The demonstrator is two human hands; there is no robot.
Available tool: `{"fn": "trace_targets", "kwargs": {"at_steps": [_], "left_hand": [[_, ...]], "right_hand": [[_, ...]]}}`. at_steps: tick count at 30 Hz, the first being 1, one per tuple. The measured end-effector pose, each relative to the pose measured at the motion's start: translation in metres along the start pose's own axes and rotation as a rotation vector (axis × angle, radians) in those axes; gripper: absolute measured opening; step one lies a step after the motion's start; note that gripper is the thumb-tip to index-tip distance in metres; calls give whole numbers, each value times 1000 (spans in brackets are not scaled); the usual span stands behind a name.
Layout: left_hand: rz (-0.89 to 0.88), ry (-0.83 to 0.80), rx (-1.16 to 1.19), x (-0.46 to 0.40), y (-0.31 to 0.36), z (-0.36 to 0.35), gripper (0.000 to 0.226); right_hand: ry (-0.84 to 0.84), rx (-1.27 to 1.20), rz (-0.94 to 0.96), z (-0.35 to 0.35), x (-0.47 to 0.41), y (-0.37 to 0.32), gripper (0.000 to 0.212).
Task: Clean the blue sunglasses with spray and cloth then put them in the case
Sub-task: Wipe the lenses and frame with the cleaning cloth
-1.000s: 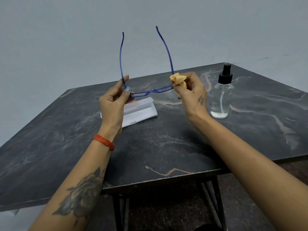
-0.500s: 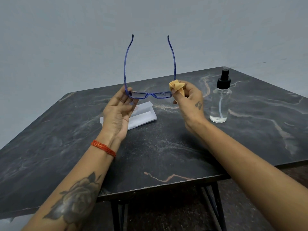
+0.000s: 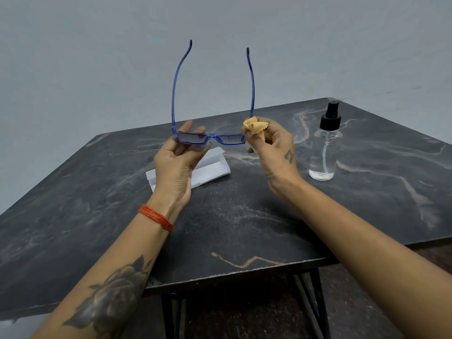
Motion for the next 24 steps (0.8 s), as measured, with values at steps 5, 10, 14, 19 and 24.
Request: {"fn": "trace_targets", "kwargs": {"at_steps": [5,10,14,19,24], "left_hand": [[56,-103,-25,2,-5,-2,42],[69,-116,43,2,-7,-4,18],[87,-139,95,1,-7,-5,17],[83,-124,93,3,-6,-6,14],[97,-68,112,2,-5,-5,14]], "right_hand": [[-49,-30,-6,0,1,-2,20],[-73,-46,-5,1,2,-4,14],[-95,-10,31,0,3,-6,12],[-54,63,81,-1,5,-7,15],[123,404,459,2,9,-16,15]]}}
Point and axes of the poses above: each hand's wrist, its own x-axis away from the middle knuckle, its own z-axis out of the back of the hand, y = z × x, the point moved 1 cm from there along -x, towards the middle knuckle, and after that the axes turned 15 degrees about z, right-handed, at the moved point
